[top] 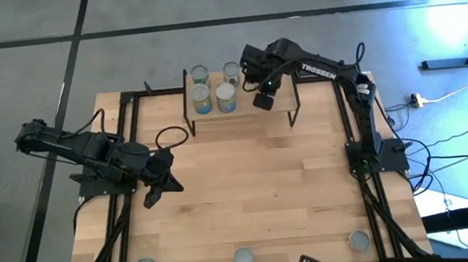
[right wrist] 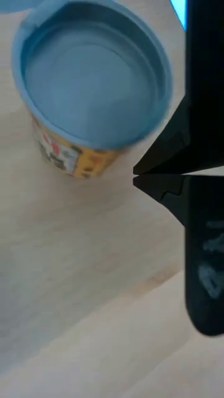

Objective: Pick and place cans onto a shelf
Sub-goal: Put the canned black beans on the shelf, then put the canned meatballs on the shelf

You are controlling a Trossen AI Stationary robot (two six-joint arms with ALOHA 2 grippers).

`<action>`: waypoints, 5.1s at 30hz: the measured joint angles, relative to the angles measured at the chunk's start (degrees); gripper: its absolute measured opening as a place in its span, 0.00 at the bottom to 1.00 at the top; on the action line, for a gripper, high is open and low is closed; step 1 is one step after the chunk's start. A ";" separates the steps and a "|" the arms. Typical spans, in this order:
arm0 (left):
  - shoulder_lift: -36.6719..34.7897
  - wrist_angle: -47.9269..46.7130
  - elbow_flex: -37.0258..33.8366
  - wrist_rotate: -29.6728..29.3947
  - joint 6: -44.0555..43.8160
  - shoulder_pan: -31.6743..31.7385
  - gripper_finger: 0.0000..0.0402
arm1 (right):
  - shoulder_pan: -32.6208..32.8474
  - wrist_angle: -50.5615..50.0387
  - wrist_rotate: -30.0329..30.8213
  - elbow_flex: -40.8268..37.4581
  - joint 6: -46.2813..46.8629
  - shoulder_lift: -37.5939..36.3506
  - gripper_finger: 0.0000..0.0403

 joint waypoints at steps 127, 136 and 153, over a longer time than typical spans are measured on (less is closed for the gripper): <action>42.64 45.88 -0.04 -6.76 -4.40 -12.29 0.18 | 54.20 21.36 0.61 -48.50 33.52 -61.42 0.00; 47.91 51.45 -0.02 -13.27 -6.27 -14.91 0.18 | 54.20 21.35 0.41 -48.50 32.63 -61.42 0.00; 53.07 55.44 0.02 -11.22 -9.46 -16.63 0.19 | 54.20 21.45 0.34 -48.50 32.23 -61.42 0.00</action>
